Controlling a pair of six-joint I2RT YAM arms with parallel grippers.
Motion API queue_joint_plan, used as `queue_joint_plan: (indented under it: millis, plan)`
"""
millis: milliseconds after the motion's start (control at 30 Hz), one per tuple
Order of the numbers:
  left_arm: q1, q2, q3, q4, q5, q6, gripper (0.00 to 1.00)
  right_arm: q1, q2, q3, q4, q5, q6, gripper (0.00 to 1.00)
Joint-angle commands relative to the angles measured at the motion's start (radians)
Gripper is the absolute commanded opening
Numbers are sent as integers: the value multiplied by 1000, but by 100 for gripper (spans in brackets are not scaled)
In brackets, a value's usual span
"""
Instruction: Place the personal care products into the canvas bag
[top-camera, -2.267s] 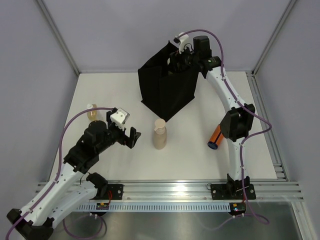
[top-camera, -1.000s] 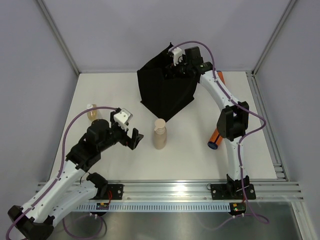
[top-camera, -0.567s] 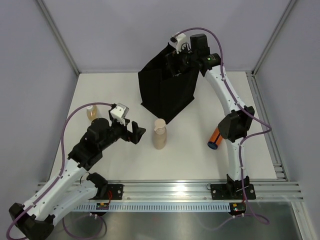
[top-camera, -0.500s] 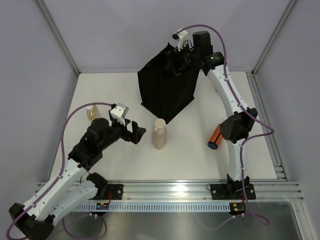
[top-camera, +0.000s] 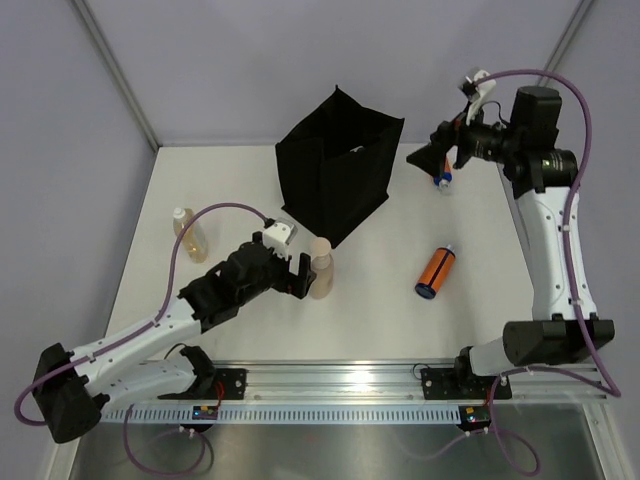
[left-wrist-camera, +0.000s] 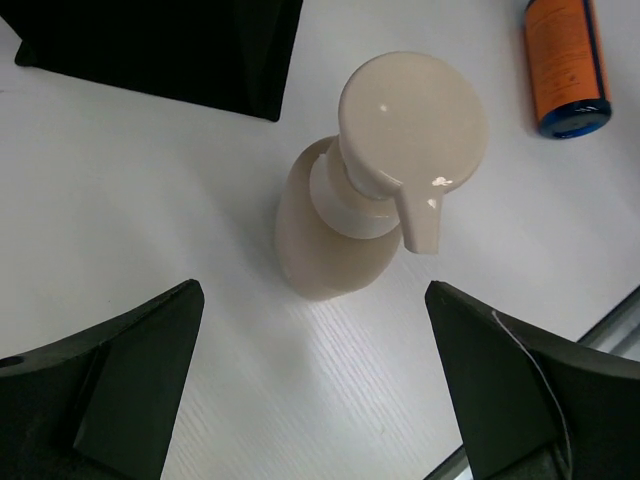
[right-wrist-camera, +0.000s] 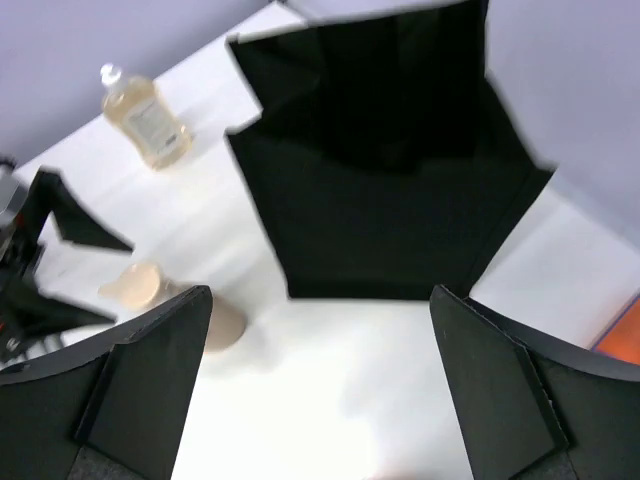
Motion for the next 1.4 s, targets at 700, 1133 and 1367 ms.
queue_joint_plan:
  millis: [700,1133,1367]
  plan:
    - [-112,424,-42,595,-257,15,86,-259,-462,-823,192,-198,-18,100]
    - [-116,262,59,433,-188,102,0,-283,-465,-832,190,-210,-29,100]
    - [-46,271,422,351,-93,241,0,-283,-473,-833,184,-204,-33,99]
